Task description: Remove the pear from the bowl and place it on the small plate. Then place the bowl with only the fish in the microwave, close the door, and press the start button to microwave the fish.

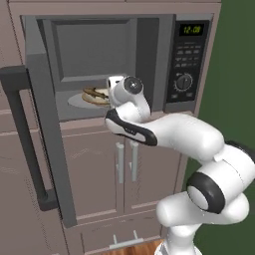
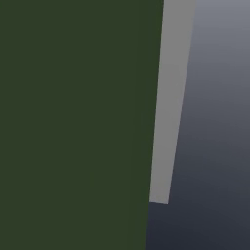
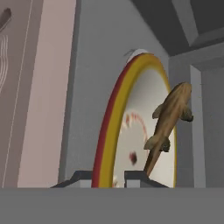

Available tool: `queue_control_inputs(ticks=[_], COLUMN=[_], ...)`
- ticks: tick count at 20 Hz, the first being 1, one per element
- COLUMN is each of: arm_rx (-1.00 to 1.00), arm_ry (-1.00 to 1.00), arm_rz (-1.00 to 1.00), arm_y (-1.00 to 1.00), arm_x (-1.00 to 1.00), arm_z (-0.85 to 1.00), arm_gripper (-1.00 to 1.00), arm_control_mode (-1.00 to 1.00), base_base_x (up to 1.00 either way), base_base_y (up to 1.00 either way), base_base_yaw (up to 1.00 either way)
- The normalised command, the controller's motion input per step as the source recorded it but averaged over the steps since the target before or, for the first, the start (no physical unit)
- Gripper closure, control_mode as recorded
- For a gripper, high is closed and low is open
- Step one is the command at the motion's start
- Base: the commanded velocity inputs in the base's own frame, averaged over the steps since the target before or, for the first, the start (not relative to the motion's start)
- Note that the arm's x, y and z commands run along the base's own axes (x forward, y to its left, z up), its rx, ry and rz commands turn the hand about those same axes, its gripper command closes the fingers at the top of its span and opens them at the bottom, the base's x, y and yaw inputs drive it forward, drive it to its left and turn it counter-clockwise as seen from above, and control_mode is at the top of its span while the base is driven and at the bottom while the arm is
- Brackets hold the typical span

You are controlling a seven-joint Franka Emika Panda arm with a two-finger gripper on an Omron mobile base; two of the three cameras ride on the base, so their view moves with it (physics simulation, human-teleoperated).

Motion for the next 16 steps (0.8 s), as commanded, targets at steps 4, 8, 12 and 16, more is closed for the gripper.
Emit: queue_control_inputs(ticks=[4,8,12,16], arm_rx=[0.00,0.00,0.00,0.00], arm_ry=[0.03,0.03,0.01,0.00], arm_rz=[0.09,0.08,0.06,0.03], arm_y=[0.00,0.00,0.00,0.00], arm_x=[0.53,0.58,0.38,0.04], arm_z=[-0.27,-0.24,-0.11,0.00], arm_gripper=[1.00,1.00,-1.00,-1.00], arm_control_mode=[-1.00,-1.00,-1.00,-1.00], base_base_x=[0.00,0.00,0.00,0.00], base_base_y=[0.00,0.00,0.00,0.00], base_base_yaw=[0.00,0.00,0.00,0.00])
